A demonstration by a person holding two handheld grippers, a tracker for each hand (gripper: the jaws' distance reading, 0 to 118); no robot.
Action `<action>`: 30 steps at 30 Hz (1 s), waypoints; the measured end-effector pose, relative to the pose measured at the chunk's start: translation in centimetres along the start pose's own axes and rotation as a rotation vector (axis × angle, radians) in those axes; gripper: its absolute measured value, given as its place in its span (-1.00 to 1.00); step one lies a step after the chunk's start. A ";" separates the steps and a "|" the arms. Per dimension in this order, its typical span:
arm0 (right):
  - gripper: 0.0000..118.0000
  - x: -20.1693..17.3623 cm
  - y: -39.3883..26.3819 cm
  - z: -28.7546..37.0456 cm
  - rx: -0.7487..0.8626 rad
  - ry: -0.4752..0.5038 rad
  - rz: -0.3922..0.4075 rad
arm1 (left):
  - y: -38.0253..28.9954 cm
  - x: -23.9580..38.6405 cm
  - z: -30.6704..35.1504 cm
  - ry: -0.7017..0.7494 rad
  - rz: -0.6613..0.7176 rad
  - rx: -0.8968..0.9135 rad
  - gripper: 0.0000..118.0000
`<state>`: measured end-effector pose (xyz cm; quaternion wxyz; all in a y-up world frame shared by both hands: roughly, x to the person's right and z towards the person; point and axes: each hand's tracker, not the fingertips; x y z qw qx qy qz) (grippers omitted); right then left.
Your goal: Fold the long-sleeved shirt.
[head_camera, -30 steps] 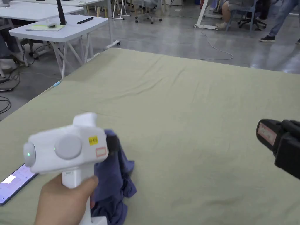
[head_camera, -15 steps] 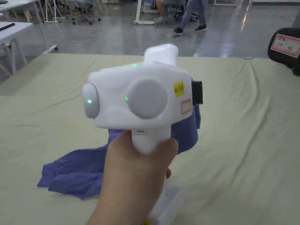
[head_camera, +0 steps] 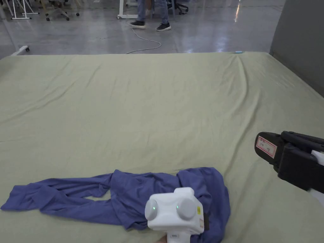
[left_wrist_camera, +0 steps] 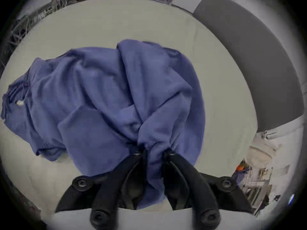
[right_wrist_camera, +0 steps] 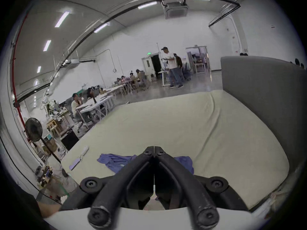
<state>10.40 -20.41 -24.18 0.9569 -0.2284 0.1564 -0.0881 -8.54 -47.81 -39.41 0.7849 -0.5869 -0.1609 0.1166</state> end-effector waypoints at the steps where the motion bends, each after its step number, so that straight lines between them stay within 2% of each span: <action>1: -1.00 0.0 0.0 -0.1 -0.001 0.009 -0.011 | 0.6 -0.1 1.4 -0.039 0.005 0.025 0.10; 2: -1.00 0.0 0.0 -0.1 0.004 0.023 -0.025 | 1.0 -0.1 3.8 -0.072 -0.003 0.101 0.58; 3: -1.00 -0.2 0.0 0.0 0.012 0.036 -0.035 | 1.2 -0.3 6.9 -0.115 0.002 0.193 0.83; 4: -1.00 -0.3 0.0 0.0 0.018 0.043 -0.039 | 1.2 -0.7 9.6 -0.166 0.007 0.265 0.89; 6: -1.00 -0.4 -0.3 -0.3 0.022 0.048 -0.038 | 0.2 -1.8 16.4 -0.288 0.004 0.435 0.89; 7: -1.00 -0.4 -0.5 -0.4 0.019 0.047 -0.038 | -0.4 -2.7 18.3 -0.300 -0.001 0.486 0.89; 10: -1.00 -0.5 -2.2 -2.2 -0.063 0.029 -0.060 | -2.9 -6.4 21.2 -0.205 0.043 0.545 0.89; 12: -1.00 -0.5 -4.0 -3.9 -0.144 0.011 -0.079 | -4.6 -9.0 19.9 -0.057 0.069 0.391 0.88; 13: -1.00 -0.6 -4.8 -4.6 -0.184 -0.007 -0.089 | -5.5 -10.0 19.1 0.029 0.085 0.328 0.76; 14: -1.00 -0.6 -5.7 -5.4 -0.223 -0.023 -0.101 | -6.5 -11.1 18.0 0.050 0.073 0.279 0.16; 15: -1.00 -0.4 -6.6 -6.0 -0.254 -0.028 -0.113 | -7.3 -12.1 16.7 0.051 0.096 0.250 -0.94; 17: -1.00 -0.3 -7.9 -7.0 -0.299 -0.022 -0.125 | -7.5 -14.1 14.4 0.017 0.160 0.201 -1.00; 19: -1.00 -0.2 -8.6 -7.8 -0.324 -0.027 -0.130 | -5.4 -15.3 13.7 -0.010 0.159 0.210 -1.00; 20: -1.00 -0.2 -8.9 -8.1 -0.336 -0.031 -0.128 | -4.1 -14.4 15.0 0.030 0.142 0.246 -0.96; 21: -1.00 -0.3 -9.1 -8.4 -0.345 -0.035 -0.126 | -2.0 -14.8 15.0 0.073 0.114 0.295 -0.56; 22: -1.00 -0.3 -9.2 -8.7 -0.353 -0.038 -0.126 | 0.4 -15.4 14.4 0.103 0.086 0.338 0.44; 23: -1.00 -0.3 -9.3 -8.9 -0.360 -0.041 -0.130 | 3.1 -16.2 13.2 0.108 0.063 0.353 1.00; 25: -1.00 -0.2 -9.5 -9.3 -0.377 -0.047 -0.142 | 8.0 -16.7 12.0 0.202 0.053 0.390 1.00; 28: -1.00 0.0 -9.8 -9.7 -0.402 -0.065 -0.139 | 12.1 -18.1 6.1 0.334 0.021 0.240 0.99; 29: -1.00 0.1 -10.0 -9.9 -0.424 -0.090 -0.125 | 12.8 -18.5 4.1 0.353 0.020 0.154 0.96; 30: -1.00 0.4 -10.2 -10.2 -0.452 -0.128 -0.112 | 13.1 -19.0 2.3 0.364 -0.001 0.065 0.80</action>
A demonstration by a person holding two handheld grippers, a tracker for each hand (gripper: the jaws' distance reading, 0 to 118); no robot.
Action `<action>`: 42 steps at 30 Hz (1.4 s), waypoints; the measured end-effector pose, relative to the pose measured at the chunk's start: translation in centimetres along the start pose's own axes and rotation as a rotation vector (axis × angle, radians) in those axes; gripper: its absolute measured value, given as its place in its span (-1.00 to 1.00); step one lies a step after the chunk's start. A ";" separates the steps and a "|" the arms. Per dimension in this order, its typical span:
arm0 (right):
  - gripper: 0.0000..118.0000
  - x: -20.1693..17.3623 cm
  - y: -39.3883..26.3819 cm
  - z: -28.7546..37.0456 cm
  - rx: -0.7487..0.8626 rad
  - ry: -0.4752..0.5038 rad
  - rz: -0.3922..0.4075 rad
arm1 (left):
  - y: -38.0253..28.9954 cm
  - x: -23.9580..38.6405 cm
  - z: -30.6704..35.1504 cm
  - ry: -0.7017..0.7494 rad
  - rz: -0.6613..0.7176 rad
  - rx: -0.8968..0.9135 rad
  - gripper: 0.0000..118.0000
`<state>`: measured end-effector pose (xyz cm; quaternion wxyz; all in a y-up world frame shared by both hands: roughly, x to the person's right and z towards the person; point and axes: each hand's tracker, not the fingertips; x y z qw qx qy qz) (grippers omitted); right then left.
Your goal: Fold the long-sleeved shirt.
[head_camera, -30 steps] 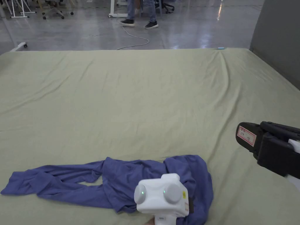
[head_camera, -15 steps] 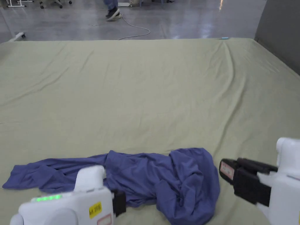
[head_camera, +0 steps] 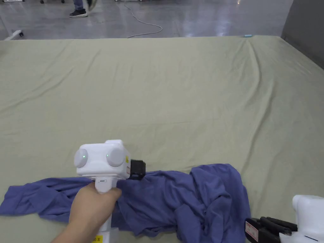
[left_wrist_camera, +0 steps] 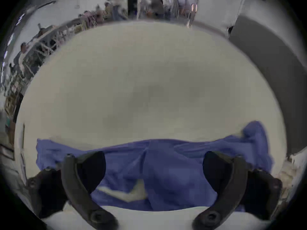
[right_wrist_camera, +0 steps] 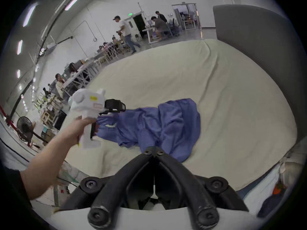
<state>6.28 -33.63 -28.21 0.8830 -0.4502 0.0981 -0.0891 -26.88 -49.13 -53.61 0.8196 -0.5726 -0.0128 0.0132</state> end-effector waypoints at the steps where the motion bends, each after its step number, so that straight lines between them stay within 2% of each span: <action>1: -1.00 0.2 0.0 -0.3 -0.017 -0.029 0.001 | -0.3 0.2 -1.0 0.018 -0.015 -0.072 0.58; 2: -1.00 0.6 0.0 -0.7 -0.036 -0.059 -0.008 | -0.8 -0.2 -2.0 0.007 -0.028 -0.101 0.57; 3: -1.00 1.1 0.2 -1.1 -0.045 -0.075 -0.024 | -0.9 0.0 -0.6 0.011 -0.020 0.001 0.44; 5: -1.00 2.3 0.8 -2.1 -0.063 -0.085 -0.057 | -0.8 0.4 1.2 -0.013 -0.065 -0.001 -0.78; 6: -0.76 2.9 1.5 -2.9 -0.074 -0.080 -0.085 | -0.4 0.7 2.4 -0.042 -0.059 0.036 -0.87; 7: 0.14 3.6 2.2 -3.7 -0.070 -0.068 -0.112 | -0.5 0.6 3.6 -0.045 -0.044 0.070 -0.87; 8: 0.90 4.1 2.9 -4.7 -0.063 -0.061 -0.125 | -0.5 0.5 4.4 -0.071 -0.033 0.086 -0.87; 9: 0.95 4.7 3.5 -6.4 -0.099 -0.065 -0.150 | -0.4 0.3 5.4 -0.082 -0.027 0.099 -0.87; 10: 0.94 5.2 4.2 -8.1 -0.124 -0.078 -0.161 | 0.1 0.2 5.8 -0.096 -0.018 0.112 -0.87; 11: 0.94 5.8 4.4 -8.2 -0.065 -0.058 -0.178 | 0.8 -0.4 6.9 -0.029 -0.054 0.237 -0.87; 12: 0.94 6.4 4.8 -9.5 -0.118 -0.080 -0.194 | 0.9 -0.5 7.6 -0.039 -0.052 0.246 -0.87; 14: 0.94 6.9 5.9 -13.9 -0.199 -0.092 -0.232 | 0.7 -0.3 8.8 -0.053 -0.056 0.250 -0.87; 15: 0.94 7.1 6.0 -15.6 -0.237 -0.107 -0.248 | -0.3 0.2 8.8 -0.140 -0.009 0.117 -0.87; 17: 0.85 6.8 6.3 -18.9 -0.305 -0.086 -0.261 | -0.5 0.3 9.4 -0.134 -0.022 0.134 -0.87; 18: 0.67 6.7 6.1 -20.2 -0.328 -0.080 -0.246 | -0.8 0.2 9.8 -0.135 -0.022 0.135 -0.87; 20: -0.53 6.7 5.5 -21.6 -0.375 -0.069 -0.251 | -1.0 -0.3 10.4 -0.139 -0.013 0.168 -0.87; 21: -0.93 6.4 5.7 -21.3 -0.364 -0.107 -0.266 | -1.2 -0.7 10.9 -0.148 -0.001 0.167 -0.87; 22: -0.94 6.3 6.0 -20.3 -0.332 -0.103 -0.281 | -1.1 -1.3 11.2 -0.155 0.012 0.171 -0.87; 23: -0.95 6.2 6.2 -19.3 -0.316 -0.066 -0.263 | -1.3 -1.8 11.9 -0.177 0.039 0.176 -0.87; 24: -0.97 6.0 6.5 -18.0 -0.276 -0.024 -0.226 | -1.5 -2.5 12.9 -0.203 0.070 0.189 -0.87; 30: -0.98 4.3 11.8 -5.6 -0.019 0.058 -0.068 | -0.9 -5.4 21.9 -0.318 0.162 0.353 -0.87; 35: -0.98 1.3 18.4 4.8 0.196 0.027 0.083 | 1.3 -7.4 31.7 -0.356 0.214 0.590 -0.87; 38: -0.98 -0.6 23.7 8.9 0.255 0.013 0.119 | 4.3 -8.2 36.8 -0.317 0.227 0.720 -0.87; 42: -0.98 -3.4 31.9 11.5 0.271 -0.025 0.173 | 10.2 -9.6 41.6 -0.293 0.263 0.758 -0.87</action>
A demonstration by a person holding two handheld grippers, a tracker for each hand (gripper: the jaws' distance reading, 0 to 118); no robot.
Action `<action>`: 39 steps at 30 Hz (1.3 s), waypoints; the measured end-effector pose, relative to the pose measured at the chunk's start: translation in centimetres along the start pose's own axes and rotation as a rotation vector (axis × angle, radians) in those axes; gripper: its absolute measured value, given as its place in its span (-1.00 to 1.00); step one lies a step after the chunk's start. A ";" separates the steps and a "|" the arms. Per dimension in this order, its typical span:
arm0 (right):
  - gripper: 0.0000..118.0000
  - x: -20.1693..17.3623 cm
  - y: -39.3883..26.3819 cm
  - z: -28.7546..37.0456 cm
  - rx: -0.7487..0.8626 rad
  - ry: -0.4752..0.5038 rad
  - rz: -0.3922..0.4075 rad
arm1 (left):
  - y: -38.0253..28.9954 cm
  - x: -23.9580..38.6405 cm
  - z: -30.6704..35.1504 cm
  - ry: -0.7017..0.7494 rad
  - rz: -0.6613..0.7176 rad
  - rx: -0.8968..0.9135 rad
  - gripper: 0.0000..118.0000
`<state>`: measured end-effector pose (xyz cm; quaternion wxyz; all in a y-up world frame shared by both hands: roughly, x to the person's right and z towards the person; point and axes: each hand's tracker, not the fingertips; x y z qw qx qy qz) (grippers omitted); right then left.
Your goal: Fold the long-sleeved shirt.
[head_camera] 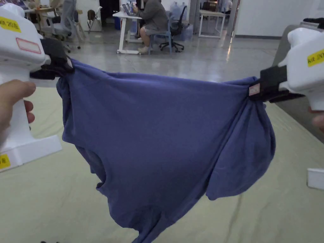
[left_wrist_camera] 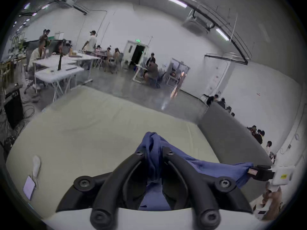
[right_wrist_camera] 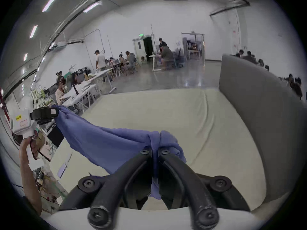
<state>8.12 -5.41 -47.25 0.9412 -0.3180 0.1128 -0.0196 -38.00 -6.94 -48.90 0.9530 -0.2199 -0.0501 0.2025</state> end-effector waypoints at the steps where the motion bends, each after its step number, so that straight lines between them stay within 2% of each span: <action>1: -0.98 -0.3 1.9 -0.1 -0.001 0.002 -0.003 | 1.6 0.6 -0.4 0.015 -0.008 0.015 -0.87; 7: -0.98 -1.6 13.2 -1.6 0.043 -0.120 0.040 | 10.9 3.9 -3.3 0.103 -0.119 0.067 -0.87; 10: -0.98 -2.1 16.9 -2.4 0.057 -0.123 0.035 | 13.0 5.1 -4.4 0.203 -0.179 0.087 -0.87; 12: -0.98 -2.8 19.1 -2.9 0.063 -0.142 0.045 | 14.8 5.1 -5.7 0.217 -0.178 0.093 -0.87; 15: -0.98 -3.7 21.8 -3.0 0.100 -0.187 0.055 | 16.9 4.9 -7.1 0.225 -0.109 0.097 -0.87; 18: -0.98 -4.1 23.5 -2.9 0.130 -0.186 0.042 | 18.5 4.8 -7.4 0.201 -0.026 0.129 -0.87; 22: -0.98 -3.6 23.5 -4.5 0.126 -0.214 0.075 | 18.2 6.3 -7.9 0.226 -0.125 0.130 -0.87; 25: -0.98 -2.2 20.8 -8.0 0.078 -0.205 0.077 | 16.5 5.3 -11.2 0.245 -0.215 0.074 -0.87; 28: -0.98 -0.6 15.6 -13.9 -0.046 -0.198 0.068 | 11.7 3.0 -15.0 0.281 -0.210 -0.077 -0.87; 31: -0.98 0.9 7.9 -20.8 -0.166 -0.175 0.066 | 4.4 -0.8 -19.6 0.363 -0.175 -0.253 -0.87; 34: -0.98 2.4 -1.8 -26.9 -0.326 -0.175 0.006 | -4.8 -5.1 -23.0 0.375 -0.150 -0.448 -0.87; 37: -0.98 3.5 -10.1 -30.3 -0.429 -0.175 -0.075 | -12.5 -7.8 -23.2 0.373 -0.128 -0.577 -0.87; 38: -0.98 3.7 -12.8 -30.8 -0.469 -0.174 -0.088 | -14.6 -8.6 -22.8 0.387 -0.141 -0.608 -0.87; 39: -0.98 3.7 -15.0 -30.8 -0.517 -0.159 -0.068 | -16.3 -9.1 -22.3 0.404 -0.169 -0.660 -0.87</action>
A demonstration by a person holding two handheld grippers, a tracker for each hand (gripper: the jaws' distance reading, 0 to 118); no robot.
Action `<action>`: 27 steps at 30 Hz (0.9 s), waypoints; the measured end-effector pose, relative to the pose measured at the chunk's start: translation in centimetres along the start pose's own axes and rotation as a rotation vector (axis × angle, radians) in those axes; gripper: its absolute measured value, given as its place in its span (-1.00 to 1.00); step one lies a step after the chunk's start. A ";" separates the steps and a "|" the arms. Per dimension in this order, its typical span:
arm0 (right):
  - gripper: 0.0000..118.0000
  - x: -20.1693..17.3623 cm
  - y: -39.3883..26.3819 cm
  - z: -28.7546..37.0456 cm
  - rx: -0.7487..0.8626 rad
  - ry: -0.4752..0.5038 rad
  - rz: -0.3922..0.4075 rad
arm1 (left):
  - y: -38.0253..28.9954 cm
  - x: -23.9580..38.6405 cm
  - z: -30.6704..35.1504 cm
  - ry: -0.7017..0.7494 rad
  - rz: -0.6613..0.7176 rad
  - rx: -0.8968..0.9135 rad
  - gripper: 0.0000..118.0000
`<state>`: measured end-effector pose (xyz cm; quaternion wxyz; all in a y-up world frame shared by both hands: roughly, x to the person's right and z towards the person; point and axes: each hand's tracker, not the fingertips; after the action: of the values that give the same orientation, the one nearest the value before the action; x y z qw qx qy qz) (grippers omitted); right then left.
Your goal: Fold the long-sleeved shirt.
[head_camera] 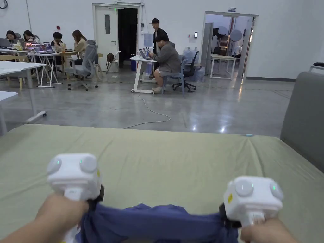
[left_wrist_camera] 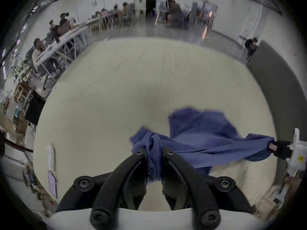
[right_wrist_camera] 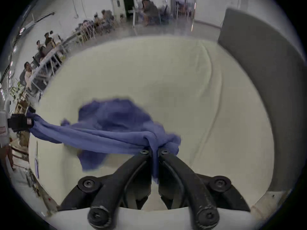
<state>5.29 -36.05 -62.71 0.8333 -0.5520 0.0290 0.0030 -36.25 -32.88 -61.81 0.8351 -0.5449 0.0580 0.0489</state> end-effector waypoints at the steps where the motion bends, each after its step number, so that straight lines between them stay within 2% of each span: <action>1: -0.98 0.1 -1.8 -0.6 -0.016 0.017 0.024 | -0.9 -0.3 -0.7 0.013 -0.033 -0.015 -0.87; 4: -0.98 0.3 -6.4 0.5 0.013 0.012 0.083 | -5.2 -1.2 0.1 -0.016 -0.088 -0.018 -0.87; 6: -0.98 0.3 -10.0 2.6 0.053 0.029 0.156 | -8.7 -1.6 1.7 -0.027 -0.163 -0.006 -0.87; 8: -0.98 0.5 -13.6 4.3 0.061 0.076 0.163 | -12.5 -1.8 2.8 -0.016 -0.253 0.010 -0.87; 9: -0.98 0.8 -15.4 4.6 0.049 0.113 0.138 | -15.0 -2.0 3.4 -0.008 -0.259 0.024 -0.87; 12: -0.98 1.2 -20.7 4.3 0.006 0.112 0.125 | -21.5 -3.5 3.7 -0.038 -0.162 -0.002 -0.87; 14: -0.98 1.0 -24.0 3.9 -0.033 0.072 0.180 | -25.9 -4.2 3.6 -0.072 -0.120 -0.039 -0.87; 15: -0.98 0.9 -25.4 3.7 -0.049 0.065 0.204 | -28.1 -4.4 3.5 -0.081 -0.119 -0.062 -0.87; 18: -0.98 1.0 -28.5 2.7 -0.107 0.106 0.174 | -32.9 -4.6 2.8 -0.046 -0.138 -0.115 -0.87; 21: -0.98 0.7 -29.9 1.7 -0.129 0.096 0.162 | -34.8 -4.9 1.4 -0.047 -0.111 -0.135 -0.87; 25: -0.96 0.0 -30.1 0.0 -0.148 0.072 0.188 | -35.2 -4.6 -0.7 -0.038 -0.084 -0.135 -0.87; 27: -0.83 0.0 -29.4 -0.3 -0.154 0.073 0.181 | -34.7 -4.2 -1.2 -0.029 -0.086 -0.133 -0.87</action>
<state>6.33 -47.84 -35.75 0.7833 -0.6091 0.1085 0.0603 -35.48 -47.96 -30.28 0.7991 -0.6004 0.0192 0.0245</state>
